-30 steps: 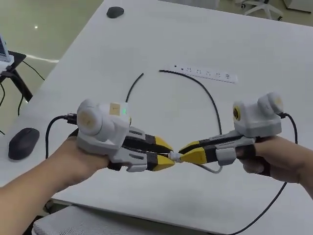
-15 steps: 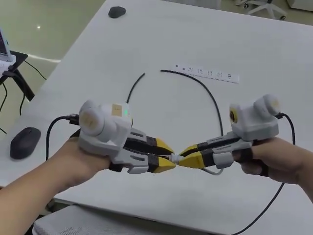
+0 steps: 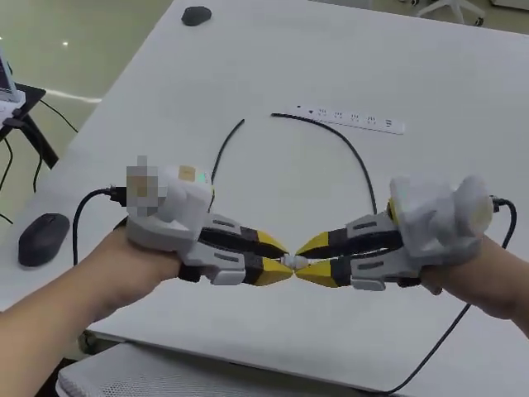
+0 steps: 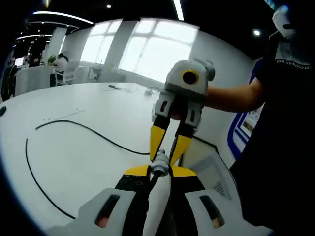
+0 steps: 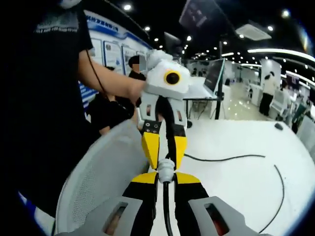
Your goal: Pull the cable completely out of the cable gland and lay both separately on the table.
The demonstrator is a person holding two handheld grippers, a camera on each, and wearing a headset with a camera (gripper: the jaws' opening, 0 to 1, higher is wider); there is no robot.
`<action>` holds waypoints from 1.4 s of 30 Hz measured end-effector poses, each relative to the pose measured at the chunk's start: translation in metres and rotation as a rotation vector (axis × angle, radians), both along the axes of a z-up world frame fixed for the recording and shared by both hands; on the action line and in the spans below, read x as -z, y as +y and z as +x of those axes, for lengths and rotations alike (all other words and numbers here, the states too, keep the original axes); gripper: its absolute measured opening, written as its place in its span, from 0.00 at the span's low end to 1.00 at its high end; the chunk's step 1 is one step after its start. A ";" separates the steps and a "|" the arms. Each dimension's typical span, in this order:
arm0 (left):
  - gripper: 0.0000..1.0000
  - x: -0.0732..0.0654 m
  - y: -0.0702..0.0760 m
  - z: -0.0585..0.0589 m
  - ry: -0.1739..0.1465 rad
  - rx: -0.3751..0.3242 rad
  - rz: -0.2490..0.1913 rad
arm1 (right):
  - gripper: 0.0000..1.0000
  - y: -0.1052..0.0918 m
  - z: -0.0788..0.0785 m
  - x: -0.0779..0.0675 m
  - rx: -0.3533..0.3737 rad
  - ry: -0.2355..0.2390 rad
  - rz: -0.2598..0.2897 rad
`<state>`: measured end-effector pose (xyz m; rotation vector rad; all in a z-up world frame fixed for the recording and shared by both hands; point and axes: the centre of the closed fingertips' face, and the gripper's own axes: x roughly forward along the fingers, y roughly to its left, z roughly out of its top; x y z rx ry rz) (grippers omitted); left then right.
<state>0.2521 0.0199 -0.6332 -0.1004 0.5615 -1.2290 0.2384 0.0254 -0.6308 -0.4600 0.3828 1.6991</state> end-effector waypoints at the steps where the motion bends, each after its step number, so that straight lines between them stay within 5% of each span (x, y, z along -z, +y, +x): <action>1: 0.14 0.000 0.000 -0.001 0.002 0.005 0.003 | 0.07 0.000 -0.001 0.002 -0.016 -0.063 -0.006; 3: 0.14 0.001 -0.002 -0.004 0.024 0.013 -0.001 | 0.07 -0.002 -0.004 0.004 -0.042 -0.139 -0.025; 8: 0.15 0.003 -0.004 -0.007 0.066 0.016 -0.015 | 0.07 -0.004 -0.006 0.007 -0.051 -0.213 -0.037; 18: 0.15 0.003 -0.005 -0.010 0.066 0.019 -0.016 | 0.08 -0.004 -0.004 0.008 -0.008 -0.154 -0.047; 20: 0.15 0.003 -0.005 -0.011 0.057 0.020 -0.015 | 0.09 -0.005 -0.003 0.008 0.049 -0.054 -0.051; 22: 0.15 0.003 -0.005 -0.011 0.052 0.027 -0.009 | 0.13 -0.006 0.000 0.008 0.062 -0.032 -0.045; 24: 0.15 0.004 -0.004 -0.012 0.036 0.030 0.000 | 0.16 -0.009 0.002 0.009 0.102 0.041 -0.053; 25: 0.15 0.004 -0.004 -0.012 0.033 0.030 0.000 | 0.19 -0.007 -0.001 0.004 0.102 0.120 -0.010; 28: 0.15 0.003 -0.003 -0.011 0.014 0.031 0.004 | 0.27 -0.011 -0.002 0.001 0.139 0.308 0.008; 33: 0.15 0.000 -0.003 -0.012 -0.039 0.043 0.015 | 0.20 -0.013 0.006 -0.003 0.213 0.575 0.036; 37: 0.15 -0.002 -0.002 -0.011 -0.082 0.052 0.028 | 0.20 -0.008 0.012 -0.010 0.243 0.698 0.093; 40: 0.15 -0.002 -0.003 -0.011 -0.102 0.061 0.038 | 0.20 -0.007 0.003 -0.008 0.213 0.779 0.068; 42: 0.15 -0.003 -0.003 -0.011 -0.123 0.071 0.045 | 0.20 -0.005 0.002 -0.003 0.206 0.780 0.058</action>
